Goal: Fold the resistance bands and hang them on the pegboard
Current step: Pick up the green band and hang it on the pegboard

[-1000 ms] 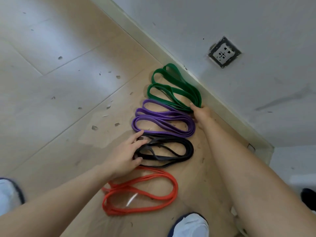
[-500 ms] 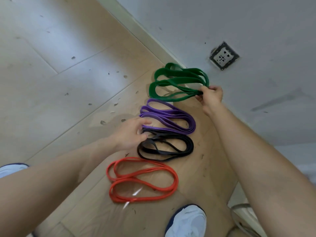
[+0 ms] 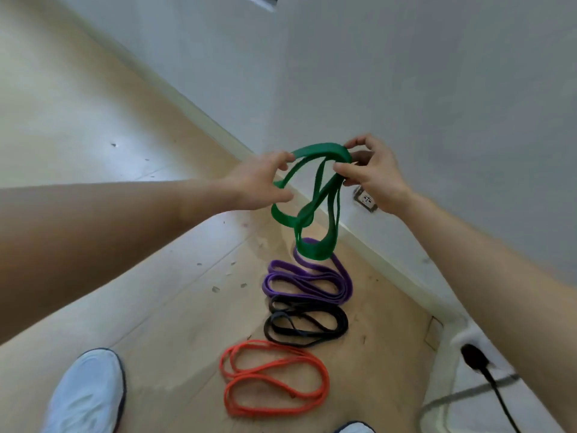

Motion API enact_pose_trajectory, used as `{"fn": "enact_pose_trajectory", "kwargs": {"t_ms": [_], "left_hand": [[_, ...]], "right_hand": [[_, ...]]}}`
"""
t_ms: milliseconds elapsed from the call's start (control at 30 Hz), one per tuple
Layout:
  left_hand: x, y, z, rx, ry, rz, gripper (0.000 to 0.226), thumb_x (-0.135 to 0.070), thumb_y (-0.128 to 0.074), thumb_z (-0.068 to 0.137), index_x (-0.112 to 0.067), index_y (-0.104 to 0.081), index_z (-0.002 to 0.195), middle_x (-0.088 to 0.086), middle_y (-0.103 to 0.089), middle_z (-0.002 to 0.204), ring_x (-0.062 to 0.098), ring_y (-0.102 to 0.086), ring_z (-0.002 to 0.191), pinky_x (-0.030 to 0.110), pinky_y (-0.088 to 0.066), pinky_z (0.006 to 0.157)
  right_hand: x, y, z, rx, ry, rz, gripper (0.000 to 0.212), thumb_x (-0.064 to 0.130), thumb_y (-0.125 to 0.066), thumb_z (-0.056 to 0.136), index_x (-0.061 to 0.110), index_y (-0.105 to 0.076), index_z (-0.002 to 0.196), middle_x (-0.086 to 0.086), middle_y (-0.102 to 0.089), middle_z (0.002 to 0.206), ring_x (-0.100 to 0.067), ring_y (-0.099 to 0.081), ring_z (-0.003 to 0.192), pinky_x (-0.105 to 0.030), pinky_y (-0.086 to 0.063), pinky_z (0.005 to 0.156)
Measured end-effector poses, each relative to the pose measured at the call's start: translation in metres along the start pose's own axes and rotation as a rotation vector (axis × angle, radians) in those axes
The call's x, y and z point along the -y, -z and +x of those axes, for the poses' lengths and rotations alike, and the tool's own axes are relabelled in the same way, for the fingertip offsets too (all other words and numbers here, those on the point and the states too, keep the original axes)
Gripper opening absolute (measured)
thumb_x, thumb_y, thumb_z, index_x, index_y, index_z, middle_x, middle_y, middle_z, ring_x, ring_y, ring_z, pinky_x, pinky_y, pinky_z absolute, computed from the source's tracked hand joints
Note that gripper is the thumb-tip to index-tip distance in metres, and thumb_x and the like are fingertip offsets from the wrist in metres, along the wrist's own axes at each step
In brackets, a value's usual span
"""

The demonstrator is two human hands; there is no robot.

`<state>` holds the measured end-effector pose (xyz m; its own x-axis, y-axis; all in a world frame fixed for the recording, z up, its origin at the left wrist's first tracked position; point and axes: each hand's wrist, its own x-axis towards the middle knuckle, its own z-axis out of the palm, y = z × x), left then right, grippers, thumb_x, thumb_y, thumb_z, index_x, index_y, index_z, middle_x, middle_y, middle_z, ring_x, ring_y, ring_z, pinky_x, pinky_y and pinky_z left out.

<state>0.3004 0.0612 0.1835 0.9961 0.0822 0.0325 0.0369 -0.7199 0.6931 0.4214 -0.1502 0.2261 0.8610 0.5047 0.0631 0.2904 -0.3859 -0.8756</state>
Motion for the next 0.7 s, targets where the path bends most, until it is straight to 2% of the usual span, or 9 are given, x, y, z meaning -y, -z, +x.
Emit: {"fn": "enact_pose_trajectory", "kwargs": {"t_ms": [133,233,333,400,467,533,633,700], "left_hand": [[-0.033,0.031,-0.021,-0.054,-0.059,-0.019,0.087,-0.041,-0.082,0.079,-0.028,-0.032,0.15,0.002,-0.047,0.139,0.02,-0.046,0.131,0.047,-0.043,0.11],[-0.054,0.048,-0.037,-0.22,-0.051,-0.06,0.08,-0.046,-0.085,0.072,-0.031,-0.039,0.135,-0.003,-0.036,0.125,0.018,-0.044,0.122,0.046,-0.047,0.104],[-0.08,0.07,-0.047,-0.321,-0.039,-0.104,0.074,-0.049,-0.087,0.07,-0.032,-0.045,0.128,-0.005,-0.039,0.119,0.014,-0.046,0.111,0.041,-0.049,0.097],[-0.096,0.082,-0.052,-0.248,-0.051,-0.19,0.068,-0.052,-0.088,0.068,-0.035,-0.055,0.126,-0.005,-0.041,0.121,0.014,-0.048,0.114,0.04,-0.048,0.101],[-0.111,0.088,-0.058,-0.129,-0.075,-0.283,0.054,-0.052,-0.088,0.07,-0.037,-0.064,0.117,-0.006,-0.05,0.122,0.015,-0.052,0.117,0.042,-0.048,0.106],[-0.127,0.093,-0.061,-0.028,-0.108,-0.382,0.042,-0.043,-0.087,0.076,-0.034,-0.066,0.111,-0.005,-0.065,0.113,0.014,-0.062,0.111,0.045,-0.052,0.104],[-0.155,0.105,-0.059,-0.003,-0.141,-0.472,0.034,-0.026,-0.082,0.083,-0.026,-0.064,0.112,0.003,-0.076,0.107,0.019,-0.071,0.104,0.044,-0.054,0.102],[-0.176,0.118,-0.053,-0.002,-0.148,-0.495,0.031,-0.02,-0.08,0.085,-0.022,-0.063,0.111,0.007,-0.076,0.107,0.021,-0.072,0.102,0.037,-0.055,0.098]], "right_hand": [[0.064,0.01,-0.028,0.115,0.092,-0.036,0.038,0.003,-0.078,0.085,0.006,-0.058,0.116,-0.015,-0.074,0.097,-0.025,-0.069,0.077,-0.034,-0.057,0.066],[0.103,0.019,-0.05,0.132,0.135,-0.024,0.035,0.002,-0.077,0.085,0.009,-0.061,0.115,-0.012,-0.073,0.092,-0.028,-0.066,0.079,-0.044,-0.054,0.072],[0.133,0.027,-0.07,0.142,0.159,-0.033,0.033,0.001,-0.076,0.086,0.008,-0.063,0.115,-0.013,-0.073,0.093,-0.03,-0.065,0.08,-0.051,-0.054,0.076],[0.151,0.034,-0.082,0.166,0.177,-0.077,0.033,0.003,-0.076,0.086,0.009,-0.064,0.116,-0.014,-0.074,0.095,-0.028,-0.066,0.08,-0.05,-0.056,0.076],[0.17,0.044,-0.091,0.186,0.184,-0.122,0.031,0.005,-0.077,0.087,0.011,-0.065,0.115,-0.01,-0.075,0.096,-0.024,-0.068,0.081,-0.039,-0.057,0.072],[0.189,0.057,-0.097,0.166,0.189,-0.145,0.03,0.006,-0.076,0.088,0.014,-0.066,0.115,-0.009,-0.075,0.098,-0.022,-0.069,0.082,-0.03,-0.056,0.071],[0.217,0.081,-0.103,0.12,0.213,-0.153,0.028,0.008,-0.075,0.089,0.017,-0.067,0.115,-0.01,-0.075,0.101,-0.025,-0.07,0.085,-0.031,-0.057,0.074],[0.234,0.098,-0.105,0.085,0.226,-0.165,0.027,0.009,-0.074,0.09,0.017,-0.068,0.115,-0.008,-0.075,0.099,-0.017,-0.07,0.082,-0.031,-0.058,0.078]]}}
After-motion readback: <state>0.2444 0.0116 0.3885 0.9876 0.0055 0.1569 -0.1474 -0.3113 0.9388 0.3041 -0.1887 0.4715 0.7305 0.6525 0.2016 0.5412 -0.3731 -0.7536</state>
